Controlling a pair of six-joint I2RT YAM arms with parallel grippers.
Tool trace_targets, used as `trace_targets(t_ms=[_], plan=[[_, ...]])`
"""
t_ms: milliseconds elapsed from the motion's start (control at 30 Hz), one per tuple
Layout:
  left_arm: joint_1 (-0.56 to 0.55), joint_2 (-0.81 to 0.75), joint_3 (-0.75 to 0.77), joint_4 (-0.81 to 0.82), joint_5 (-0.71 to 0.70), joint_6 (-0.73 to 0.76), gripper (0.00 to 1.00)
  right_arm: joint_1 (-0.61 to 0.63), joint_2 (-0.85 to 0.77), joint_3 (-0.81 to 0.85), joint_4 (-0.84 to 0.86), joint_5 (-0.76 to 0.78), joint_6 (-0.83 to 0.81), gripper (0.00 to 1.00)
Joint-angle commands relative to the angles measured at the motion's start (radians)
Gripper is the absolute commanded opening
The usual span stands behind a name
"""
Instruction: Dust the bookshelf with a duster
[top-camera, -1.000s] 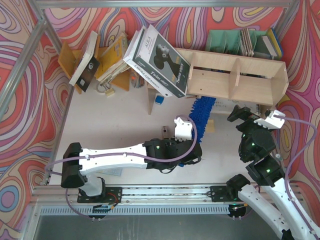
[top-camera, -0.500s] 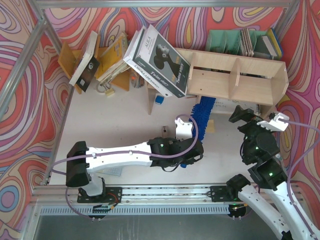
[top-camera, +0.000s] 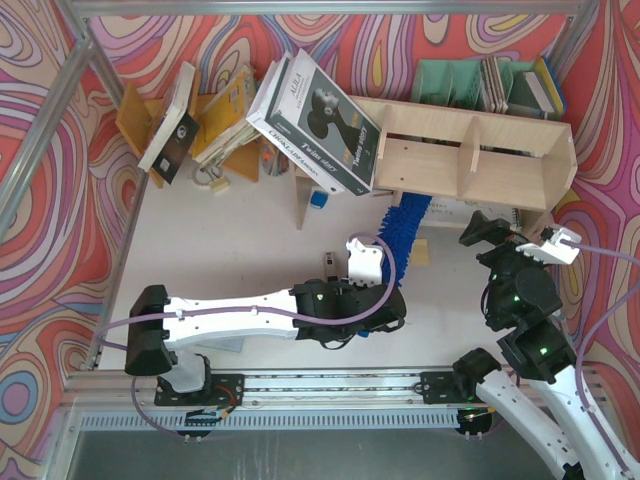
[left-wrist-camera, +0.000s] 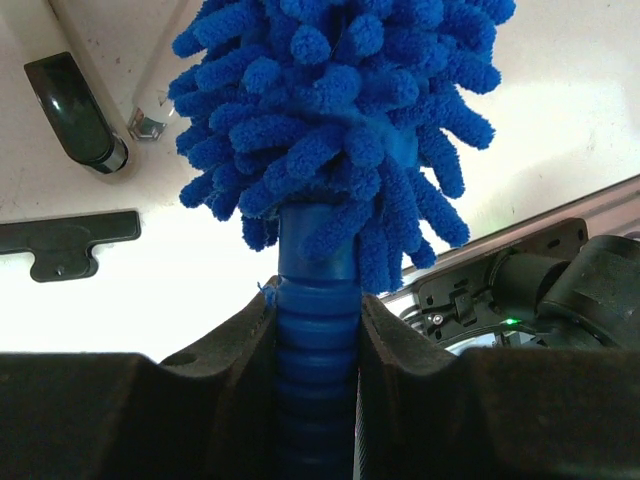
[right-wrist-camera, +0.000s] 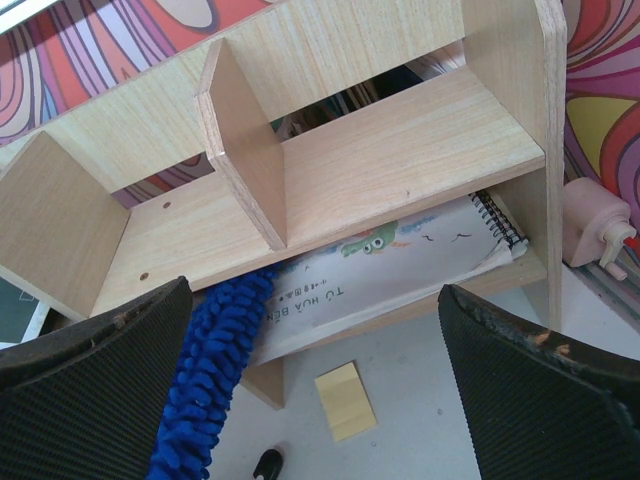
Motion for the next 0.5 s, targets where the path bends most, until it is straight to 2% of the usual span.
trace_targets(t_ms=[0,167,333,467], plan=[[0.032,-0.04,-0.032,-0.051,-0.13,-0.054,0.0,-0.003,-0.003,0.006,0.001,0.006,0.007,0.99],[0.056,-0.049,-0.054,-0.015,-0.092,-0.038,0.0,-0.003,0.001,0.007,0.001,0.007,0.005,0.99],[-0.003,-0.051,0.0,-0.024,-0.219,0.038,0.0,-0.004,0.004,0.007,0.002,0.008,0.004,0.99],[-0.015,-0.066,-0.013,-0.017,-0.244,0.038,0.0,-0.003,0.006,0.007,0.003,0.009,0.003,0.99]])
